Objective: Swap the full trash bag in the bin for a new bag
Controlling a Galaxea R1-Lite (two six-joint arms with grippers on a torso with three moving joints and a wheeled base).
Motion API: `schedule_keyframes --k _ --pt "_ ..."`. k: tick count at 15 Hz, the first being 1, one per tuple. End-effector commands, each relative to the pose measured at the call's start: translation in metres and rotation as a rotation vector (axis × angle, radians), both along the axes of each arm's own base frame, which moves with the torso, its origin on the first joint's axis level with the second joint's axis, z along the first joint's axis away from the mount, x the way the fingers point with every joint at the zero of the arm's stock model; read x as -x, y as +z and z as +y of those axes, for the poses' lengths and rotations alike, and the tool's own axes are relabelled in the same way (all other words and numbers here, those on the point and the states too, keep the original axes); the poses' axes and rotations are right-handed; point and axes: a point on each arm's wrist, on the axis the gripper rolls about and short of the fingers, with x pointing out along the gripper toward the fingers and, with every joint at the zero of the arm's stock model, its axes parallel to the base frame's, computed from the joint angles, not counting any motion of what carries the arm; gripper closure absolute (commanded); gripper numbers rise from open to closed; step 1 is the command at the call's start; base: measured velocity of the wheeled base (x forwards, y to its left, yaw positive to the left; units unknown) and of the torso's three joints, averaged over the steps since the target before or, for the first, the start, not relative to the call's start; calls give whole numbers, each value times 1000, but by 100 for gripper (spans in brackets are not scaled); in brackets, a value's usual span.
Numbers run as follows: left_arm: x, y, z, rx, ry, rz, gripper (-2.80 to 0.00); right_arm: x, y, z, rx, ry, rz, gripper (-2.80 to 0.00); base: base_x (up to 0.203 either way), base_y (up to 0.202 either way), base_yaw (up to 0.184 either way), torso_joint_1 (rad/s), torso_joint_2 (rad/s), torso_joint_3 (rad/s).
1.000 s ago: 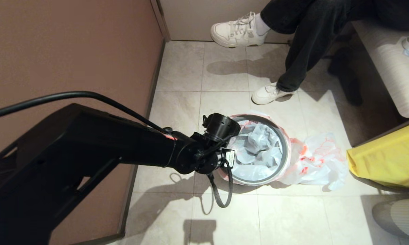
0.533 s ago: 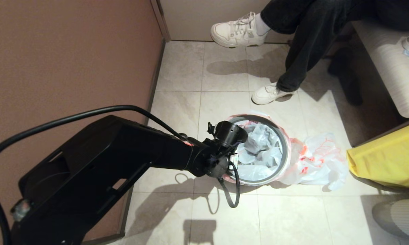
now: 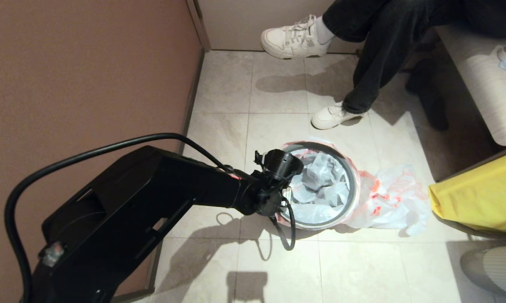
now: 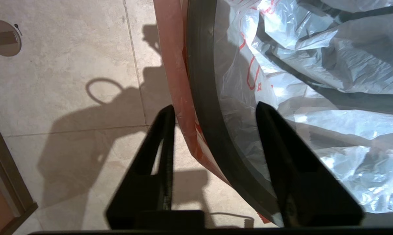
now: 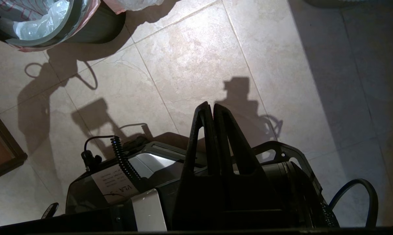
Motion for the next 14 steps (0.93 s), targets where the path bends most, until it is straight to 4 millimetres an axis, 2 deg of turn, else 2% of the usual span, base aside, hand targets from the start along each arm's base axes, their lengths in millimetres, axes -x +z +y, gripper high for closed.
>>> schedule_keyframes --k 1,11,14 --pt "2 7 1 9 3 -10 0 -1 -1 0 -5 0 11 0 0 0 0 0 0 0" --pt "6 23 4 26 36 -49 0 -2 -4 0 -10 5 22 0 0 0 0 0 0 0" --pt "3 15 1 17 35 -41 0 -2 -4 0 -15 13 22 0 0 0 0 0 0 0"
